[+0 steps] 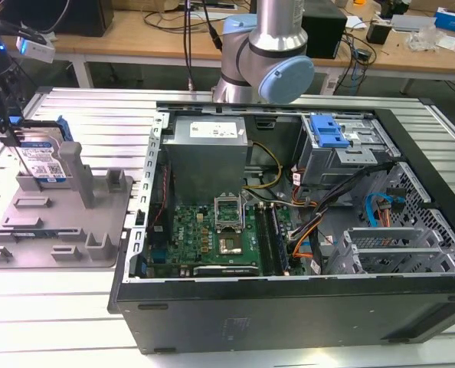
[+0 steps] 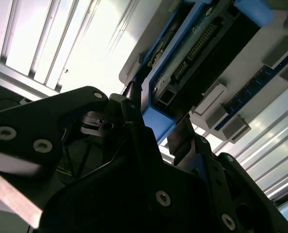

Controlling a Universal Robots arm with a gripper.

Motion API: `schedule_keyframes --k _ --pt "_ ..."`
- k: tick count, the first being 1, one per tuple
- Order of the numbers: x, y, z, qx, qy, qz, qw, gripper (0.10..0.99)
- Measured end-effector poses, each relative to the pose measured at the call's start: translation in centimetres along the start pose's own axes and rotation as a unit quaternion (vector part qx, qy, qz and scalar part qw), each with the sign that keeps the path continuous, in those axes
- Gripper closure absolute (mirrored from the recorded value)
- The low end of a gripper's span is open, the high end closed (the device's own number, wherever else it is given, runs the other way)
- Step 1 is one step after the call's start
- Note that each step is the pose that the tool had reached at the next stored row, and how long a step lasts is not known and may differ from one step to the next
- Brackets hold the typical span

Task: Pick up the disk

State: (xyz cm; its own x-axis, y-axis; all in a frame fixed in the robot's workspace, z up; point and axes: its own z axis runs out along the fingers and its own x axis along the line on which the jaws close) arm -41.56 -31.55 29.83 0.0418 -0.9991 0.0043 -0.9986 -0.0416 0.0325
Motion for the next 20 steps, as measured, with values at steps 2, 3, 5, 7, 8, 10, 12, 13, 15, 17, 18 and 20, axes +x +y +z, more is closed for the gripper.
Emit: schedule_keyframes --k 2,3,5,7,8,10,12,13,15,17,18,20 --pt "-0.08 0.0 0.0 0.0 0.0 0.0 1.0 0.616" --pt "-0.14 0.0 -0.01 -0.0001 0.0 0.0 1.0 0.616" --pt "-0.14 0.0 -0.01 -0.0002 0.0001 0.0 1.0 0.616" --pt "-0.15 -0.01 0.0 -0.0001 0.0001 0.0 1.0 0.616" --pt "-0.15 0.0 0.0 -0.0001 0.0001 0.0 1.0 0.616" --pt "-0.11 0.0 0.02 -0.0001 0.0001 0.0 1.0 0.616" --pt "-0.05 0.0 0.05 -0.0001 0.0001 0.0 1.0 0.616" --pt "-0.04 0.0 0.06 -0.0002 0.0001 0.0 1.0 0.616" --pt "-0.03 0.0 0.07 -0.0003 0.0001 0.0 1.0 0.616" --pt "-0.03 0.0 0.08 -0.0003 0.0001 0.0 1.0 0.616" --pt "-0.03 0.0 0.08 -0.0002 0.0001 0.0 1.0 0.616" --pt "-0.03 0.0 0.09 -0.0003 0.0001 0.0 1.0 0.631"
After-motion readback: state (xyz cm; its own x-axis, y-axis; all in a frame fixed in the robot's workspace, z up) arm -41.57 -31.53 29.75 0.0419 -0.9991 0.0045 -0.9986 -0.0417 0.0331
